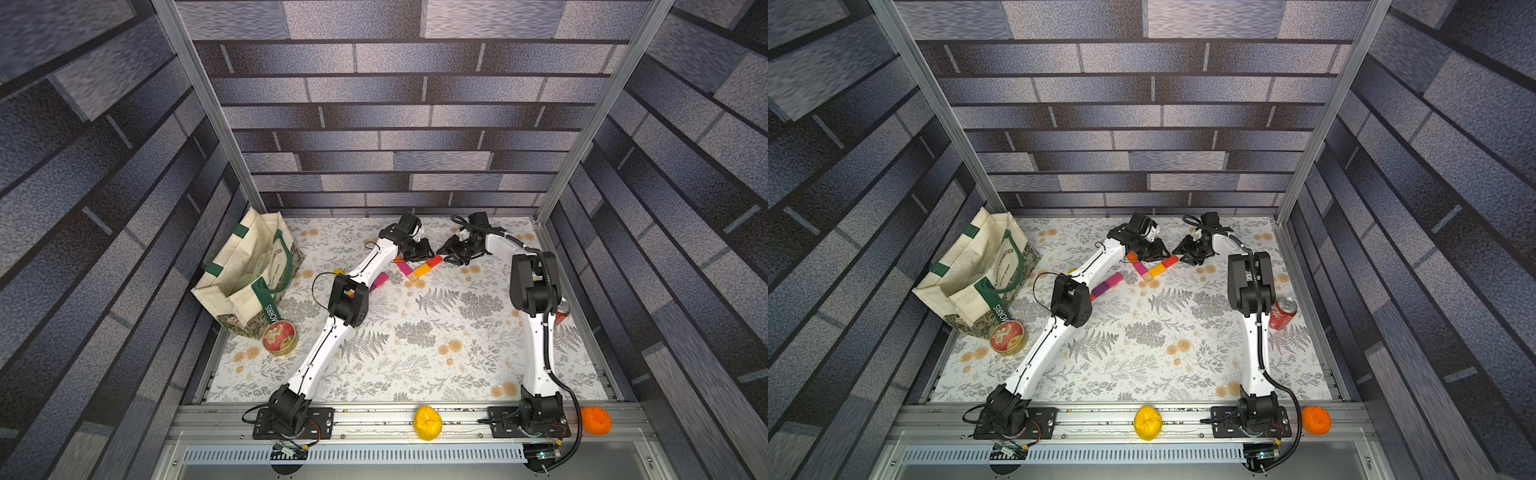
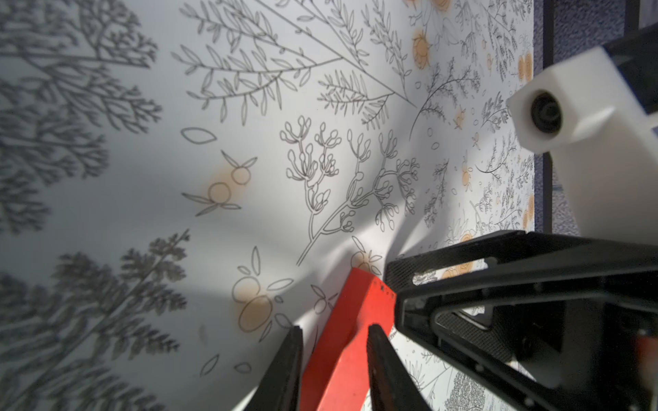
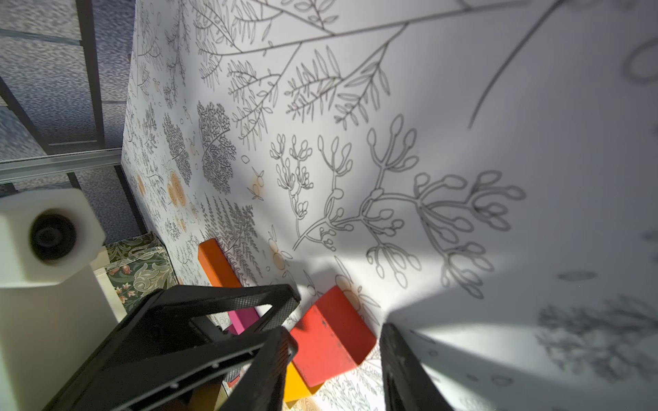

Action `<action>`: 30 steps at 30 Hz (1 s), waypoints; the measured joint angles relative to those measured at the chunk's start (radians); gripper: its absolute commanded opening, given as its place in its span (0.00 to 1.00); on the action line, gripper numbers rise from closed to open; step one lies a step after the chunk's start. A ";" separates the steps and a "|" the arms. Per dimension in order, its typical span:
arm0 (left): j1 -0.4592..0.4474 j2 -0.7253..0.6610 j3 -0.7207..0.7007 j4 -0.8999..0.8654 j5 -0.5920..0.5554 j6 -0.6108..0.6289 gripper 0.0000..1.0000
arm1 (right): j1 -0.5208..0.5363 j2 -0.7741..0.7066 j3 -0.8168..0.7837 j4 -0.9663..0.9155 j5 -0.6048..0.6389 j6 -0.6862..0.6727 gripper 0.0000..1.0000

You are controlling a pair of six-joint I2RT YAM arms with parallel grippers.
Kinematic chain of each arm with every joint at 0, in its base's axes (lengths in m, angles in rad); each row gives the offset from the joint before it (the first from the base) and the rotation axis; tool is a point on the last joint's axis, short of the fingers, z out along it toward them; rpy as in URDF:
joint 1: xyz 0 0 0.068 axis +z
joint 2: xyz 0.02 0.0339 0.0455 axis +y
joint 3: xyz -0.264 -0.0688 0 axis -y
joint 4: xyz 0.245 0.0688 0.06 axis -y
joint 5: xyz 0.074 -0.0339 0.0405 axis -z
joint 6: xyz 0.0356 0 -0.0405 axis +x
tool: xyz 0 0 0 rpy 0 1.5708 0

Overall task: Assemble the letter v with building blocks
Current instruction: Assemble the building block at the center of the board.

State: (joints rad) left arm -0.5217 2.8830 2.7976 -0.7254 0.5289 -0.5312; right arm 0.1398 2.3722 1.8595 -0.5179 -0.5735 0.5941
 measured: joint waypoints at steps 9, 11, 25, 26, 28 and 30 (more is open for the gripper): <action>-0.008 0.002 0.000 -0.005 0.015 0.002 0.31 | -0.005 0.000 -0.005 0.005 -0.012 0.000 0.45; -0.008 0.002 0.000 -0.005 0.015 0.003 0.31 | -0.005 0.000 -0.005 0.005 -0.013 0.000 0.45; -0.002 0.002 0.008 -0.003 0.029 0.006 0.50 | -0.008 0.001 -0.002 0.007 -0.016 0.004 0.45; 0.000 0.002 0.008 -0.002 0.029 0.006 0.50 | -0.008 0.002 0.001 0.007 -0.016 0.004 0.45; 0.002 0.002 0.008 0.001 0.028 0.006 0.50 | -0.008 0.008 0.010 0.006 -0.016 0.004 0.45; 0.005 0.002 0.008 0.002 0.024 0.006 0.50 | -0.008 0.018 0.026 0.007 -0.019 0.005 0.45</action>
State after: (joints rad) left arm -0.5171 2.8849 2.8059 -0.7235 0.5533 -0.5255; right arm 0.1322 2.3905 1.8854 -0.5110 -0.5930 0.5991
